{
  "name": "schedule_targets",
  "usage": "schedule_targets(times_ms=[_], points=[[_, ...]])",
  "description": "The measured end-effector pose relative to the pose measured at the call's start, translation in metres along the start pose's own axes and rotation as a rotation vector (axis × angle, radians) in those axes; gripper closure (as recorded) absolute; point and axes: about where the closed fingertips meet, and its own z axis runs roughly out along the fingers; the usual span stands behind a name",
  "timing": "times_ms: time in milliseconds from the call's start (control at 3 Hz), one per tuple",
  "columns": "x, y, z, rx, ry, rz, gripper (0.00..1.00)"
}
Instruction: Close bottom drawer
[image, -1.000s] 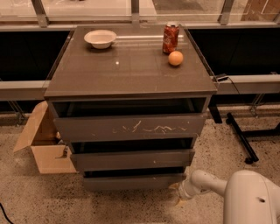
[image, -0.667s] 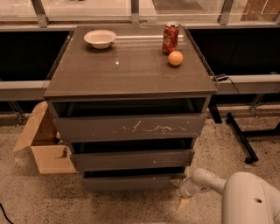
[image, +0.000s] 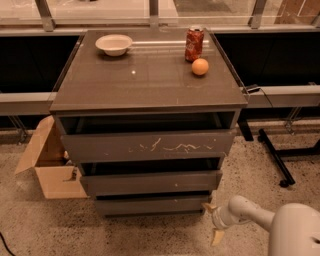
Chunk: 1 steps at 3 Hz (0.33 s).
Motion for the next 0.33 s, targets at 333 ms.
schedule_targets(times_ms=[333], points=[[0.0103,0.0214,-0.0346,0.008,-0.044,0.028,0.00]])
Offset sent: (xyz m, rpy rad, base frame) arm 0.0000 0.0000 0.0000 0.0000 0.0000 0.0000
